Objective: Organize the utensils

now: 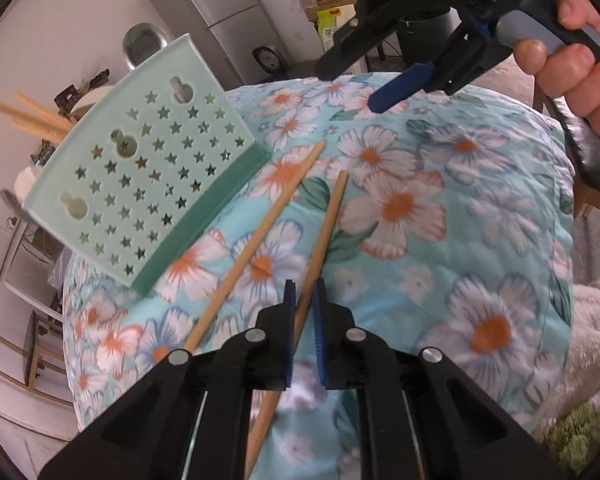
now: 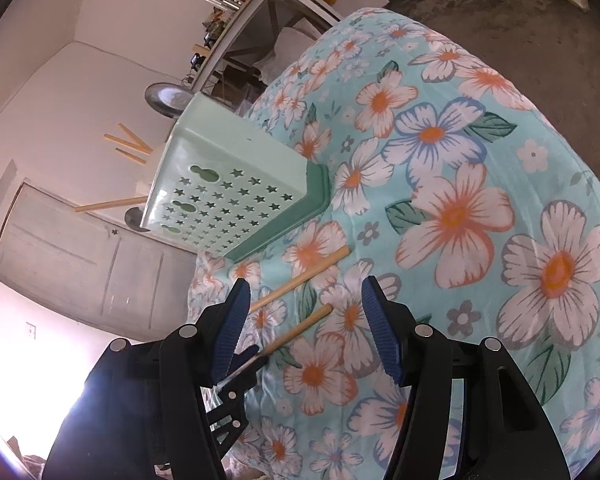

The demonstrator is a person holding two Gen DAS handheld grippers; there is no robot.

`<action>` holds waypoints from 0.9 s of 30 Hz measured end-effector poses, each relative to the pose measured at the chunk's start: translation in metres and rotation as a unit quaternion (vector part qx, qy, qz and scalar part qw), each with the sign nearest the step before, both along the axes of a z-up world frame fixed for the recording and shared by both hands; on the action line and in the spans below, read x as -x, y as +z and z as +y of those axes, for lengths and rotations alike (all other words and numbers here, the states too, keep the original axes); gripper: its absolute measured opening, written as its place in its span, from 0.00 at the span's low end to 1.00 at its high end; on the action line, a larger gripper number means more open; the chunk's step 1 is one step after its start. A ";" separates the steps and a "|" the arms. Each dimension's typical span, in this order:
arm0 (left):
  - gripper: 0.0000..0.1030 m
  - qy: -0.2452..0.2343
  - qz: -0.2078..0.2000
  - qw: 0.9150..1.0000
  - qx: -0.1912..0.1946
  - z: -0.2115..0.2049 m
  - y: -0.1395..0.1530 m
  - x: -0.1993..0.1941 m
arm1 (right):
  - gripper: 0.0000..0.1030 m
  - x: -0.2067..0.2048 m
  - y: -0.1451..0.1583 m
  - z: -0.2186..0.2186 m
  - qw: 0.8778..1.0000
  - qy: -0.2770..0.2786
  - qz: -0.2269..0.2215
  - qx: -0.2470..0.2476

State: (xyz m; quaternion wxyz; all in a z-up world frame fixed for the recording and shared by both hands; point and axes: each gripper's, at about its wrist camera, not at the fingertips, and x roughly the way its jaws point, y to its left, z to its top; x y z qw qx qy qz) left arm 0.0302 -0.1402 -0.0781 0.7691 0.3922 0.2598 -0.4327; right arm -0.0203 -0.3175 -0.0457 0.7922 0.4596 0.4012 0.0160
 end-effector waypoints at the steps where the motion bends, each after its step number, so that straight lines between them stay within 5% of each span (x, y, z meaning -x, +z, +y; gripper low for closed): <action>1: 0.08 0.004 0.005 1.000 0.004 0.003 0.001 -0.001 | 0.55 0.000 0.001 0.001 1.000 0.000 0.000 0.000; 4: 0.11 0.015 0.027 0.999 0.014 0.009 0.003 -0.006 | 0.55 -0.002 0.002 0.004 1.000 0.000 0.000 -0.001; 11: 0.34 0.041 0.073 0.995 0.063 0.017 0.017 -0.017 | 0.55 0.000 -0.001 0.007 1.000 -0.001 0.000 -0.008; 18: 0.35 0.067 0.126 0.985 0.101 0.013 0.022 -0.026 | 0.56 -0.002 -0.005 0.005 1.000 -0.001 0.002 -0.018; 27: 0.35 0.067 0.129 0.985 0.087 -0.010 0.011 -0.021 | 0.56 0.002 -0.012 -0.003 0.999 -0.004 -0.002 -0.034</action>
